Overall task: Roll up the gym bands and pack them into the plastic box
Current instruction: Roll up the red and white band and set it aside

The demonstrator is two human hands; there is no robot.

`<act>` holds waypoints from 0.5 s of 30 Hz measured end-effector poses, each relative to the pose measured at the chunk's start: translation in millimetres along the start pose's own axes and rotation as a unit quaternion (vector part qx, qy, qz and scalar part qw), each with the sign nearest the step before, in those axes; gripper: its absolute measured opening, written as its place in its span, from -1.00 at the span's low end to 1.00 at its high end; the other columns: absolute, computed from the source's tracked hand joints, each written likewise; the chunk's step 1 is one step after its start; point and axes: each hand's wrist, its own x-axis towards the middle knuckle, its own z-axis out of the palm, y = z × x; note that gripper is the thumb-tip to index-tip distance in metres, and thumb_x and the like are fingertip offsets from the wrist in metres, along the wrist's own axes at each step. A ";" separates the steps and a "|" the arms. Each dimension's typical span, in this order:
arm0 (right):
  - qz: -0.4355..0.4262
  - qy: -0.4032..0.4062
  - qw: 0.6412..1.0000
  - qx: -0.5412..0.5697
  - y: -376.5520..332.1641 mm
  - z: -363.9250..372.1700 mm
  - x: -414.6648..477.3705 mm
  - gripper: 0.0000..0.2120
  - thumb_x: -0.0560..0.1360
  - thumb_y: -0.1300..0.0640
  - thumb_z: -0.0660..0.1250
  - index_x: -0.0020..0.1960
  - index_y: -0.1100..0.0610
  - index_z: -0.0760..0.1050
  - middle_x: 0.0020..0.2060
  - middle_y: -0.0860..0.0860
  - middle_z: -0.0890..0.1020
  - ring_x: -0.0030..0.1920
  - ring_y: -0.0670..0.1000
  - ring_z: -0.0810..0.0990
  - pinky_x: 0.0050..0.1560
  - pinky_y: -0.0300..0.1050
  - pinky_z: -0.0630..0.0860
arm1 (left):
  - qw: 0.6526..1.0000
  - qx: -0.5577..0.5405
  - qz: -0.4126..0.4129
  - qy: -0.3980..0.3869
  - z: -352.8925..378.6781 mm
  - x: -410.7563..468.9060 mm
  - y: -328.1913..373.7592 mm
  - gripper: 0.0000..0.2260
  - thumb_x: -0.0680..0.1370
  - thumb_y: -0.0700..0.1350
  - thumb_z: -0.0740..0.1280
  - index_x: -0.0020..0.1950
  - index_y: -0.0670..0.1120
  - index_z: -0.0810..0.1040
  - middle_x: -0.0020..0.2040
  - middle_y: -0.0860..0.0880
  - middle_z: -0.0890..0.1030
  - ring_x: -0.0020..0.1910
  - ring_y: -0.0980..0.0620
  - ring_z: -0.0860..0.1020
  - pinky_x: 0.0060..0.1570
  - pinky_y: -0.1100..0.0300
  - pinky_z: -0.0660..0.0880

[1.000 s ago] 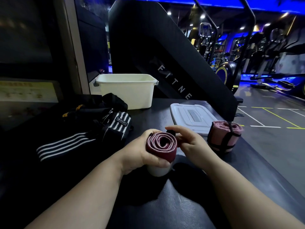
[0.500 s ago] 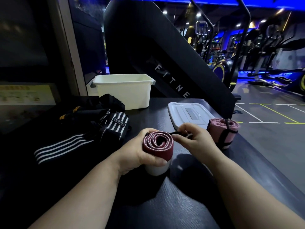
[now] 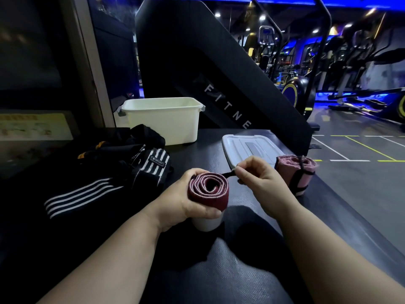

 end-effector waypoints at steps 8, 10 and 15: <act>-0.023 -0.003 0.993 -0.112 -5.8 -3.8 -0.3 -0.88 0.51 0.18 0.41 -0.19 0.10 0.53 -0.46 -0.15 0.53 -0.40 -0.20 0.44 -0.28 -0.34 0.39 | 0.999 0.001 0.010 0.038 -1.4 4.3 -4.1 -0.19 -0.01 -0.06 0.63 0.21 0.05 0.46 0.08 0.05 0.64 0.11 0.08 0.61 0.22 0.12 0.52; -0.010 0.006 0.980 -0.200 -1.5 -7.5 1.3 -0.87 0.45 0.04 0.47 -0.22 0.03 0.58 -0.45 -0.16 0.56 -0.40 -0.21 0.45 -0.26 -0.27 0.38 | 0.999 -0.005 0.010 0.041 -1.2 4.3 -4.8 -0.19 -0.02 -0.05 0.63 0.20 0.05 0.46 0.04 0.07 0.64 0.09 0.10 0.61 0.19 0.15 0.52; -0.022 0.049 0.961 -0.273 -2.7 -14.0 4.1 -0.63 0.54 -0.14 0.30 -0.21 0.16 0.55 -0.39 0.02 0.58 -0.31 0.00 0.53 -0.16 -0.01 0.48 | 0.999 -0.007 0.015 0.030 -1.3 4.5 -4.6 -0.18 -0.01 -0.07 0.64 0.22 0.04 0.44 0.08 0.04 0.63 0.11 0.10 0.60 0.18 0.17 0.51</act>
